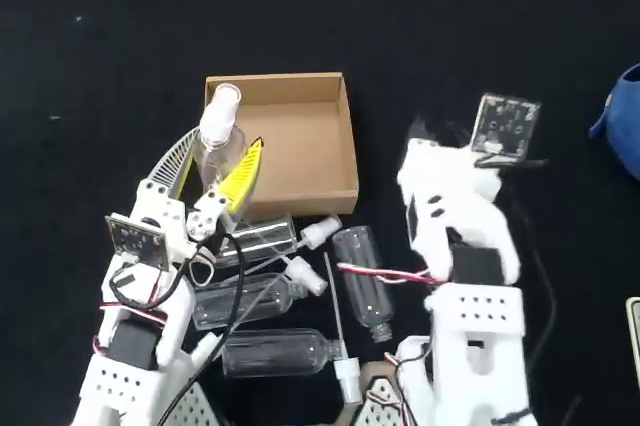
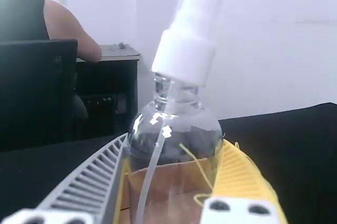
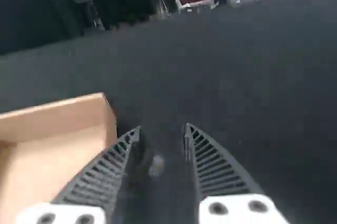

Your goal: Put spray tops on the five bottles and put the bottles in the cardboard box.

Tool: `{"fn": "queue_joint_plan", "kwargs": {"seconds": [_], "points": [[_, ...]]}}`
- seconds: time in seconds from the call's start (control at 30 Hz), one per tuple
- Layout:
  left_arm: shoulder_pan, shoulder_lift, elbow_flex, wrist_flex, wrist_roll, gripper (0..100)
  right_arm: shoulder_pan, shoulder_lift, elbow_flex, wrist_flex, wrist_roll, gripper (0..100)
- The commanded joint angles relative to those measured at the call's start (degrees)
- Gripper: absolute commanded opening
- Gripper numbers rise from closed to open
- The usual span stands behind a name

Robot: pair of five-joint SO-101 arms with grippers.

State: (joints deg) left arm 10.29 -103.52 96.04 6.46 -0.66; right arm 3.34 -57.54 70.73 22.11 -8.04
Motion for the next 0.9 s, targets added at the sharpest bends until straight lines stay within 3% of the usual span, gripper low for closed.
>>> {"fn": "queue_joint_plan", "kwargs": {"seconds": [0.0,0.2,0.43,0.7,0.87], "points": [[-2.2,-1.0,1.3,-4.2,-0.2,3,0.7,0.7,5.1,-8.0,-0.2,10.6],[-11.0,-0.8,1.1,-21.6,-0.1,3,-1.1,1.1,7.4,-11.8,-0.2,10.6],[-10.0,4.0,-2.5,-22.7,-0.1,3,-2.9,1.1,8.3,-11.8,0.2,10.6],[-10.1,37.1,-18.9,-33.1,-0.1,3,-2.6,1.1,8.5,-11.8,0.2,10.6],[-10.0,58.7,-20.8,-51.4,-0.1,3,-2.5,1.1,8.7,-11.8,0.2,10.6]]}}
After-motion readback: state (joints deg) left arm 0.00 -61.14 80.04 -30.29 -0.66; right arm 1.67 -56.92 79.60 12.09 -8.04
